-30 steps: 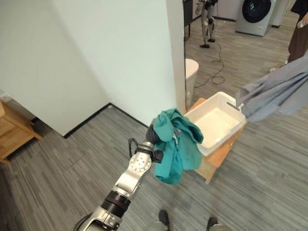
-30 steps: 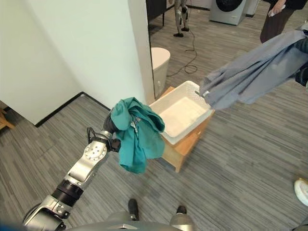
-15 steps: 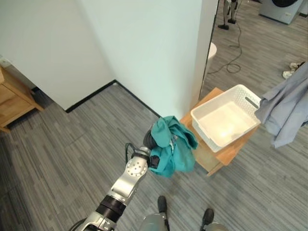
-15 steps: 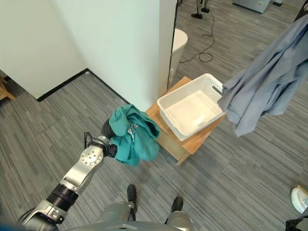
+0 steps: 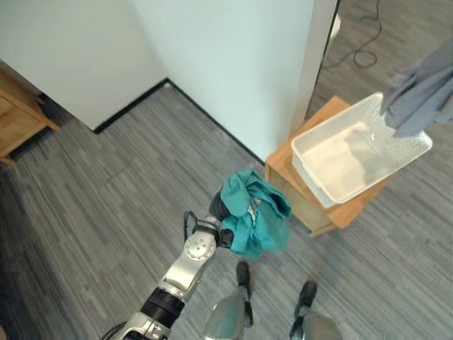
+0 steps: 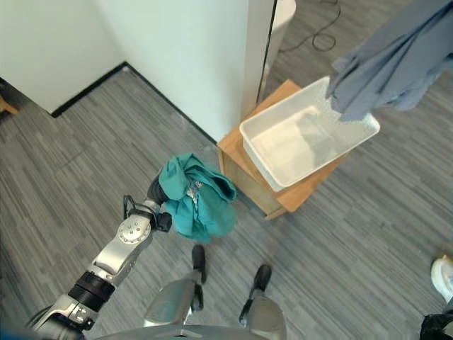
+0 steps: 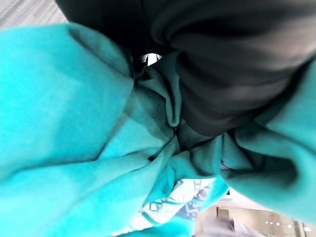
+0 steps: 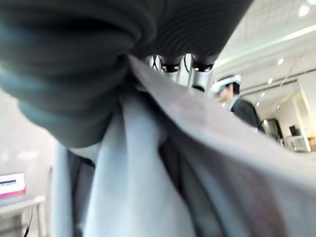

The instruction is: Pick up bed clothes into laundry basket.

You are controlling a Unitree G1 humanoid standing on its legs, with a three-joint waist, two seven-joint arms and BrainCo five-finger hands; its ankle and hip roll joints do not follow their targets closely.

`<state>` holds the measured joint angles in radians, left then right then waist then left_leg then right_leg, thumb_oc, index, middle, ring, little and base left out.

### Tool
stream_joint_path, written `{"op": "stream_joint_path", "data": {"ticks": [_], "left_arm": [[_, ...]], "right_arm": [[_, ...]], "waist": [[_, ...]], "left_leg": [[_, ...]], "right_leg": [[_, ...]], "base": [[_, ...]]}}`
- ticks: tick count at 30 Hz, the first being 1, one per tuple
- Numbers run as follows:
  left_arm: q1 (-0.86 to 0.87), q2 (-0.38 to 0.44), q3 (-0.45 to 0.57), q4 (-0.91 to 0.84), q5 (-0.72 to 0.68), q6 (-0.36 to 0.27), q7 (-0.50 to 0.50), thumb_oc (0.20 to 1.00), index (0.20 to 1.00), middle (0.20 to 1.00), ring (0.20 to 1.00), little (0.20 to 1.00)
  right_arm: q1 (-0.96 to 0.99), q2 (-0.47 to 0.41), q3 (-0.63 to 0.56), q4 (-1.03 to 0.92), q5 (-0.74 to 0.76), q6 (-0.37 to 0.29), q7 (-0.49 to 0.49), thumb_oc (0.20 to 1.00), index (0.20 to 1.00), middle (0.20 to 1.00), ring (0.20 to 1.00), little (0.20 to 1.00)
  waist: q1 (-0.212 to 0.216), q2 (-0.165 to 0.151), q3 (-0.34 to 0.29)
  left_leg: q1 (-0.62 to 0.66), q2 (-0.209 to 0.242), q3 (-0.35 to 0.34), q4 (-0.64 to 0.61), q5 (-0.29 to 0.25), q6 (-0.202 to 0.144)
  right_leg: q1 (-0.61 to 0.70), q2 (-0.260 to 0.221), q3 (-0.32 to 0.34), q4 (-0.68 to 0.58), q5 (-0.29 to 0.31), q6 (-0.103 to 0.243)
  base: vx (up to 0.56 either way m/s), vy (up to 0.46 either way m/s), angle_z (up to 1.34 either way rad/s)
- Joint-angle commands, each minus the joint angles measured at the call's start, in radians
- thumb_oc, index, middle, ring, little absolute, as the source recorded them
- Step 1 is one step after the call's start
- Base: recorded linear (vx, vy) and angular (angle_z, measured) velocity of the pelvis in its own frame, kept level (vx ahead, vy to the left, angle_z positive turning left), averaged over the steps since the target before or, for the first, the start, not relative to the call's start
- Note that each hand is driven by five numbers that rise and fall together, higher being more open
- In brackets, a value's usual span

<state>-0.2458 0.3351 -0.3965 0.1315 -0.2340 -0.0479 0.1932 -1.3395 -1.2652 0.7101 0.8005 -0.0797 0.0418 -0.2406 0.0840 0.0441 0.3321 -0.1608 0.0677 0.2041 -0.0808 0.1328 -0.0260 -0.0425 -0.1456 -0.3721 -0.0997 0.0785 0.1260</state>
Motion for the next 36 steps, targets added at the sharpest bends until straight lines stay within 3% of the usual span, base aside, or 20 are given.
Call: {"op": "stream_joint_path", "data": {"ticks": [1, 8, 9, 15, 18, 19, 22, 24, 27, 29, 33, 34, 36], "left_arm": [[-0.088, -0.005, -0.009, -0.044, -0.031, -0.081, 0.030, 0.200, 0.200, 0.200, 0.200, 0.200], [-0.128, -0.018, -0.021, -0.015, -0.025, -0.067, 0.043, 0.200, 0.200, 0.200, 0.200, 0.200], [-0.139, -0.021, -0.027, -0.005, -0.021, -0.066, 0.040, 0.200, 0.200, 0.200, 0.200, 0.200], [-0.147, -0.014, -0.013, -0.015, 0.004, -0.060, 0.032, 0.200, 0.200, 0.200, 0.200, 0.200], [-0.148, -0.014, 0.015, -0.015, 0.022, -0.065, 0.037, 0.200, 0.200, 0.200, 0.200, 0.200], [-0.157, -0.014, 0.053, -0.025, 0.024, -0.070, 0.050, 0.200, 0.200, 0.200, 0.200, 0.200], [-0.179, 0.001, 0.071, -0.042, 0.038, -0.071, 0.055, 0.200, 0.200, 0.200, 0.200, 0.200], [-0.248, 0.023, 0.090, -0.070, 0.080, -0.070, 0.067, 0.200, 0.200, 0.200, 0.200, 0.200], [-0.322, 0.022, 0.083, -0.079, 0.100, -0.067, 0.073, 0.200, 0.200, 0.200, 0.200, 0.200], [-0.374, 0.020, 0.055, -0.082, 0.114, -0.069, 0.063, 0.200, 0.200, 0.200, 0.200, 0.200], [-0.466, 0.029, 0.013, -0.113, 0.159, -0.071, 0.044, 0.200, 0.200, 0.200, 0.200, 0.200], [-0.466, 0.031, 0.012, -0.114, 0.159, -0.071, 0.044, 0.200, 0.200, 0.200, 0.200, 0.200], [-0.547, 0.016, 0.009, -0.108, 0.183, -0.071, 0.063, 0.200, 0.200, 0.200, 0.200, 0.200]], "right_arm": [[0.017, 0.008, -0.082, -0.078, 0.015, -0.006, -0.059, 0.200, 0.200, 0.200, 0.200, 0.200], [0.185, 0.118, -0.143, -0.100, -0.035, 0.014, -0.013, 0.200, 0.200, 0.200, 0.200, 0.200], [0.206, 0.128, -0.126, -0.103, -0.059, 0.016, 0.024, 1.000, 1.000, 1.000, 1.000, 1.000], [0.198, 0.094, -0.098, -0.178, -0.097, 0.006, 0.047, 1.000, 1.000, 1.000, 1.000, 1.000], [0.278, 0.060, -0.176, -0.267, -0.089, -0.011, 0.045, 1.000, 1.000, 1.000, 1.000, 1.000], [0.382, 0.037, -0.264, -0.318, -0.046, -0.025, 0.053, 1.000, 1.000, 1.000, 1.000, 1.000], [0.545, 0.032, -0.382, -0.364, -0.041, -0.031, 0.070, 1.000, 1.000, 1.000, 1.000, 1.000], [0.872, 0.120, -0.617, -0.424, -0.046, -0.038, 0.086, 1.000, 1.000, 1.000, 1.000, 1.000], [1.074, 0.278, -0.710, -0.378, -0.017, -0.038, 0.089, 1.000, 1.000, 1.000, 1.000, 1.000], [1.161, 0.355, -0.726, -0.309, -0.029, -0.032, 0.104, 1.000, 1.000, 1.000, 1.000, 1.000], [1.200, 0.533, -0.654, 0.009, -0.003, -0.021, 0.123, 1.000, 1.000, 1.000, 1.000, 1.000], [1.197, 0.536, -0.652, 0.014, -0.002, -0.024, 0.121, 1.000, 1.000, 1.000, 1.000, 1.000], [1.249, 0.664, -0.627, 0.145, 0.036, -0.023, 0.142, 1.000, 1.000, 1.000, 1.000, 1.000]], "waist": [[0.004, -0.061, 0.001], [0.003, -0.052, 0.017], [0.003, -0.047, 0.015], [-0.013, -0.037, 0.000], [-0.029, -0.030, -0.029], [-0.047, -0.022, -0.055], [-0.056, -0.020, -0.075], [-0.079, -0.006, -0.111], [-0.104, 0.021, -0.125], [-0.114, 0.034, -0.135], [-0.134, 0.058, -0.146], [-0.133, 0.056, -0.145], [-0.162, 0.070, -0.148]], "left_leg": [[-0.004, 0.067, -0.023, -0.006, -0.022, -0.131], [-0.009, 0.057, -0.019, -0.006, -0.026, -0.122], [-0.003, 0.054, -0.019, -0.006, -0.029, -0.121], [0.030, 0.045, -0.011, -0.006, -0.043, -0.117], [0.066, 0.039, -0.005, -0.006, -0.060, -0.113], [0.091, 0.037, -0.002, -0.006, -0.070, -0.111], [0.118, 0.033, -0.002, -0.006, -0.080, -0.109], [0.164, 0.027, 0.001, -0.006, -0.097, -0.102], [0.184, 0.024, 0.006, -0.006, -0.106, -0.094], [0.197, 0.023, 0.011, -0.006, -0.110, -0.090], [0.219, 0.023, 0.022, -0.006, -0.115, -0.086], [0.220, 0.024, 0.022, -0.006, -0.116, -0.086], [0.228, 0.025, 0.030, -0.006, -0.115, -0.087]], "right_leg": [[-0.027, -0.066, 0.075, 0.014, -0.035, 0.067], [-0.035, -0.074, 0.086, 0.012, -0.029, 0.070], [-0.030, -0.078, 0.085, 0.012, -0.030, 0.070], [-0.004, -0.085, 0.091, 0.012, -0.033, 0.076], [0.032, -0.090, 0.091, 0.012, -0.040, 0.079], [0.058, -0.093, 0.088, 0.012, -0.046, 0.080], [0.086, -0.097, 0.086, 0.012, -0.053, 0.082], [0.127, -0.105, 0.081, 0.012, -0.062, 0.086], [0.136, -0.109, 0.086, 0.012, -0.062, 0.088], [0.142, -0.111, 0.090, 0.012, -0.063, 0.089], [0.153, -0.113, 0.101, 0.012, -0.063, 0.089], [0.154, -0.113, 0.101, 0.012, -0.064, 0.089], [0.155, -0.111, 0.115, 0.012, -0.065, 0.087]], "base": [[-0.04, 0.021, 0.04], [0.00, 0.012, -0.01], [0.00, 0.000, 0.00], [0.01, 0.004, -0.01], [0.09, 0.002, -0.08], [0.08, -0.019, 0.02], [0.09, -0.037, 0.08], [0.12, -0.027, 0.00], [0.05, -0.008, -0.08], [0.05, 0.004, -0.10], [0.05, -0.025, -0.12], [0.03, -0.021, -0.31], [0.05, -0.038, -0.25]]}}
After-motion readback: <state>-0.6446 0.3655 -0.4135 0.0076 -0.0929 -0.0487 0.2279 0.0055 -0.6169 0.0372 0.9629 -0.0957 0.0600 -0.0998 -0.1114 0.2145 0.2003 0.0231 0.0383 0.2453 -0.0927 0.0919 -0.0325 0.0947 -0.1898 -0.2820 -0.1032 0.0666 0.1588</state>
